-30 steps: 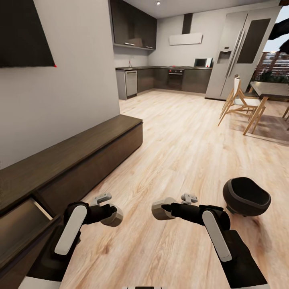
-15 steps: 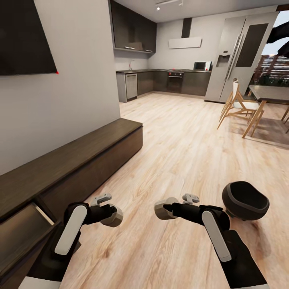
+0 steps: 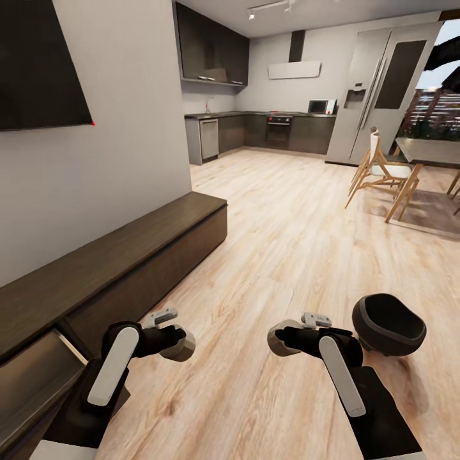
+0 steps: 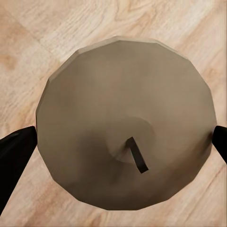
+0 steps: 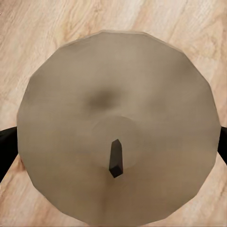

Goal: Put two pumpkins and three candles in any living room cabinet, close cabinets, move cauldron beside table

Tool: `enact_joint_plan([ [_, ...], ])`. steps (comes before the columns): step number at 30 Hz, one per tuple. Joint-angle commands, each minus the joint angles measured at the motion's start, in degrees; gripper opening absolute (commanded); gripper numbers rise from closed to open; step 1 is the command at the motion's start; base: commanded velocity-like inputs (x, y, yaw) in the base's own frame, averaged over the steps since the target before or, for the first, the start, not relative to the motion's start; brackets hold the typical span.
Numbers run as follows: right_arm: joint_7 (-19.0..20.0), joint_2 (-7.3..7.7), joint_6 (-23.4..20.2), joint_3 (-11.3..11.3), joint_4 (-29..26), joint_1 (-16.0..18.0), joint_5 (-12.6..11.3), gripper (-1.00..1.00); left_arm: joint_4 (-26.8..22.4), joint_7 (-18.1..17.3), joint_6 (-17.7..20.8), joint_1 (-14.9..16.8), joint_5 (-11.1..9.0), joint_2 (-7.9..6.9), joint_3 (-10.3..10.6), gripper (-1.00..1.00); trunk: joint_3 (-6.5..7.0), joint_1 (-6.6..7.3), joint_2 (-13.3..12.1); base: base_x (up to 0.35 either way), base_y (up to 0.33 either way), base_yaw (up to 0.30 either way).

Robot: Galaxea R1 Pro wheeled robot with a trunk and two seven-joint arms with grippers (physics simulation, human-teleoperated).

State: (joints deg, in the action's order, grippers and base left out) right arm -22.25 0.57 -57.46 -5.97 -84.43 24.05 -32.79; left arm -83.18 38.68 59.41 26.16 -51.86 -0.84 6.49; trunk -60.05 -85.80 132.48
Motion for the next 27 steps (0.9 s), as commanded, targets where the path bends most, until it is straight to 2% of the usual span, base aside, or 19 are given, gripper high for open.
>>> enact_joint_plan([
  [1, -0.6, 0.05, -0.1, -0.1, 0.0, 0.0, -0.6, -1.0, 0.0, 0.6, 0.1, 0.0, -0.5, -0.05, 0.1, -1.0, 0.13, 0.23, -0.4, 0.0, 0.0, 0.0],
  [19, -0.8, -0.04, 0.0, -0.1, 0.0, 0.0, -0.7, -1.0, 0.0, 0.6, 0.1, 0.0, -0.7, -0.04, 0.1, -1.0, 3.36, 4.19, -7.6, 0.0, 0.0, 0.0],
  [27, -0.8, -0.04, 0.0, -0.2, 0.0, 0.0, -0.8, -1.0, 0.0, 0.6, 0.0, 0.0, -0.9, -0.04, 1.5, -1.0, 4.8, 5.94, -10.8, 0.0, 0.0, 0.0],
])
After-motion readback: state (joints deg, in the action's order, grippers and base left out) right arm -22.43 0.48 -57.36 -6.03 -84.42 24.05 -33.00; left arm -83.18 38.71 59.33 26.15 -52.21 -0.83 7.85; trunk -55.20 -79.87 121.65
